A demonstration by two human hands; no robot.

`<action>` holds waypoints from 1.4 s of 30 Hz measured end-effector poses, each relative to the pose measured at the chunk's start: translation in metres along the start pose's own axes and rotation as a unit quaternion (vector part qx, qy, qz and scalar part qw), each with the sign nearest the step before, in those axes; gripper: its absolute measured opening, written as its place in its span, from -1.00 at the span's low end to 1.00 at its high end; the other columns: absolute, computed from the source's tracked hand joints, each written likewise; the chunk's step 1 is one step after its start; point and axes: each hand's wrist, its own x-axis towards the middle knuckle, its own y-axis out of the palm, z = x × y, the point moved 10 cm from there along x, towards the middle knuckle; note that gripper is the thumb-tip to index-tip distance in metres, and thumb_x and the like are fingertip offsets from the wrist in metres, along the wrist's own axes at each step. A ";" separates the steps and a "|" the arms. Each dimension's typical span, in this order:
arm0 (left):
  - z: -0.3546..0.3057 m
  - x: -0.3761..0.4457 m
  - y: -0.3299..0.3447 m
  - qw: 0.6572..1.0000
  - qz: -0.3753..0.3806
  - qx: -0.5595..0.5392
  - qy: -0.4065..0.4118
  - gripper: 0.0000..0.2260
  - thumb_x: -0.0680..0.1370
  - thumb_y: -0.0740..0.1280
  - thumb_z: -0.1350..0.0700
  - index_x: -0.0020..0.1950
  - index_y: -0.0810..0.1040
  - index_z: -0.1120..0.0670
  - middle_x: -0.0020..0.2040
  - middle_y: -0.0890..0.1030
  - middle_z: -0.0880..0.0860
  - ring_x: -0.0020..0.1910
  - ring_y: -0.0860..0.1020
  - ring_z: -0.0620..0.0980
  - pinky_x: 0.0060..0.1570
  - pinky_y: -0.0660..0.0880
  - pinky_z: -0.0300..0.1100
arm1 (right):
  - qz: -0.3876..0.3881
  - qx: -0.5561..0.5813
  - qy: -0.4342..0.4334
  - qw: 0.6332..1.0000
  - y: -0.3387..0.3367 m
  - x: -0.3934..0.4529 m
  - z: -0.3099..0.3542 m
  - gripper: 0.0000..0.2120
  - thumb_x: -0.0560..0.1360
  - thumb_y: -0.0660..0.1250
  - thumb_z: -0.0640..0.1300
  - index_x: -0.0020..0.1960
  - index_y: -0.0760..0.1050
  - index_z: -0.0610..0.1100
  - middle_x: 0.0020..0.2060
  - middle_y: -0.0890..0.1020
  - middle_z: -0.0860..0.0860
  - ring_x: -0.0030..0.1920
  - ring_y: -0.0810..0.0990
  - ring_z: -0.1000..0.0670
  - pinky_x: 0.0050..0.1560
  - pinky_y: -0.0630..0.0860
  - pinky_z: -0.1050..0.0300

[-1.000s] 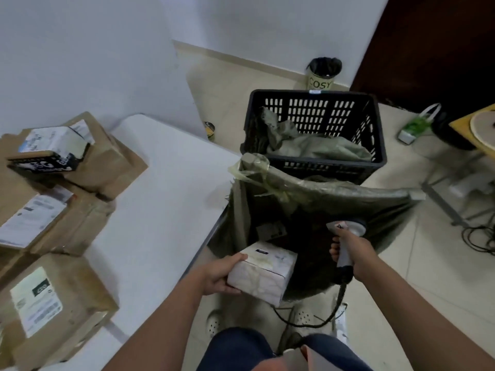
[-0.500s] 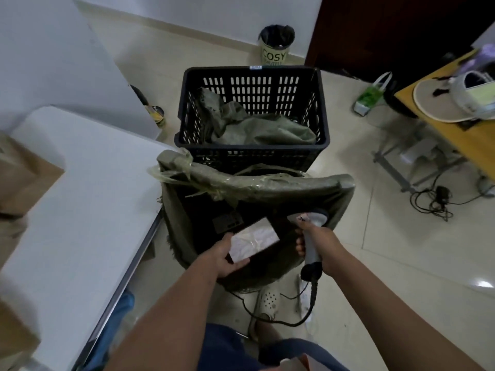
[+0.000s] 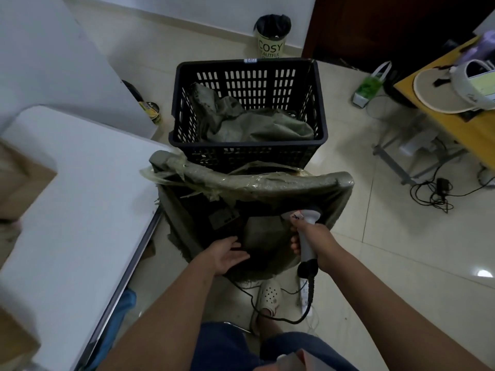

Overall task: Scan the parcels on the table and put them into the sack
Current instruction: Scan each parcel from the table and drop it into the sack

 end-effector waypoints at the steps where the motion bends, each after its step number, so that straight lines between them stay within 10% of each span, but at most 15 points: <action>1: -0.002 -0.004 -0.009 1.000 -0.002 -0.004 0.007 -0.61 0.67 0.23 0.14 0.45 0.34 0.28 0.35 0.42 0.38 0.27 0.50 0.29 -0.06 0.60 -0.04 | 0.003 -0.002 -0.001 1.000 0.006 -0.002 0.001 -0.65 0.56 0.36 0.03 -0.08 0.52 -0.29 -0.40 0.57 -0.13 -0.46 0.55 -0.05 -0.39 0.50 0.14; 16: -0.064 -0.154 -0.215 0.983 -0.007 -0.010 0.185 -0.68 0.64 0.28 0.14 0.36 0.45 0.22 0.20 0.54 0.21 0.02 0.61 0.14 0.23 0.52 -0.01 | 0.165 -0.106 -0.102 0.975 0.271 -0.110 0.042 -0.66 0.56 0.37 0.04 -0.06 0.54 -0.28 -0.42 0.54 -0.10 -0.47 0.53 -0.02 -0.43 0.49 0.15; 31: -0.073 -0.337 -0.497 0.898 -0.225 0.035 0.377 -0.77 0.68 0.18 0.16 0.27 0.54 0.15 0.08 0.62 0.07 -0.12 0.61 -0.03 -0.23 0.56 -0.33 | 0.370 -0.267 -0.273 0.847 0.593 -0.307 0.017 -0.77 0.55 0.38 -0.06 -0.08 0.51 -0.24 -0.46 0.55 -0.12 -0.51 0.51 -0.05 -0.48 0.46 0.19; 38: -0.087 -0.426 -0.569 0.742 -0.441 0.206 0.460 -0.78 0.62 0.28 0.15 0.24 0.59 0.02 0.20 0.60 -0.04 0.12 0.54 -0.11 0.09 0.43 -0.27 | 0.398 -0.296 -0.290 0.819 0.659 -0.350 0.002 -0.76 0.55 0.39 -0.10 -0.08 0.48 -0.29 -0.47 0.54 -0.14 -0.52 0.50 -0.07 -0.46 0.45 0.16; 42: -0.084 -0.467 -0.614 0.608 -0.596 0.406 0.333 -0.63 0.59 0.29 -0.06 0.41 0.43 -0.11 0.48 0.33 -0.01 0.48 0.25 0.12 0.44 0.18 0.09 | 0.413 -0.328 -0.284 0.801 0.683 -0.368 -0.023 -0.73 0.55 0.38 -0.04 -0.11 0.49 -0.26 -0.48 0.56 -0.13 -0.53 0.52 -0.03 -0.50 0.48 0.20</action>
